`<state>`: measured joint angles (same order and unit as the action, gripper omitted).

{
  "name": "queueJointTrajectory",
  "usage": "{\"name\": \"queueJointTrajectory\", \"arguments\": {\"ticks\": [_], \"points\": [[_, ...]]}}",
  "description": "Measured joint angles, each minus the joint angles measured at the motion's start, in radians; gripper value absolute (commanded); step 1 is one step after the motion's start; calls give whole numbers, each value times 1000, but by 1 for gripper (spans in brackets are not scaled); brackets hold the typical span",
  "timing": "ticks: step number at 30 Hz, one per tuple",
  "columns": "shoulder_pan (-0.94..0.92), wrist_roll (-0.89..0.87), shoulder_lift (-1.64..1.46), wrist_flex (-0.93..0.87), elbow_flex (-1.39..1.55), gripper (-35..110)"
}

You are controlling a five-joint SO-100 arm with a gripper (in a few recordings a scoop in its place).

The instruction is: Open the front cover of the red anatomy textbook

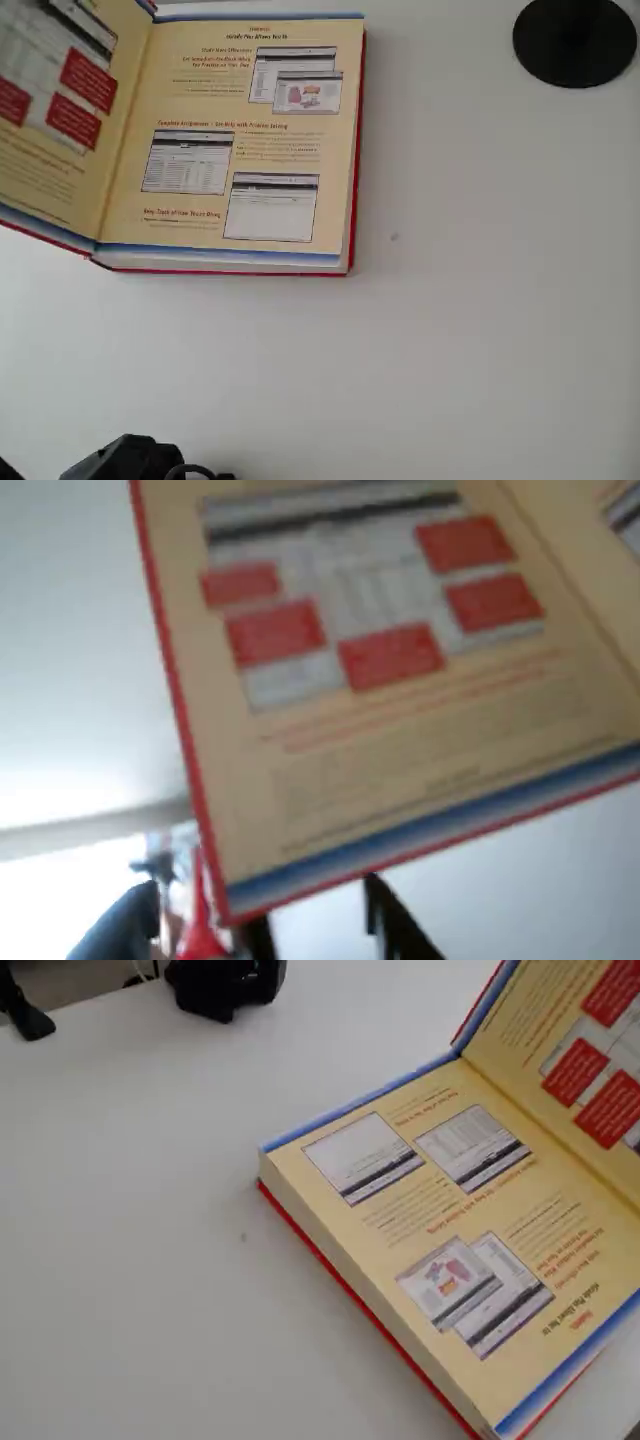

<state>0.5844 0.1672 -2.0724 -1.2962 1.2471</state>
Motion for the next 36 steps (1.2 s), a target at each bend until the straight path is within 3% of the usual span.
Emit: {"name": "queueJointTrajectory", "arguments": {"ticks": [5,8,15,27,36], "points": [[-227,-46,-29,-58,0,21],[-379,-55,-69,-83,8,9],[-672,-63,-327,-72,313,0],[-758,46,-1086,51,1267,0],[-735,43,-1201,32,1621,0]]}}
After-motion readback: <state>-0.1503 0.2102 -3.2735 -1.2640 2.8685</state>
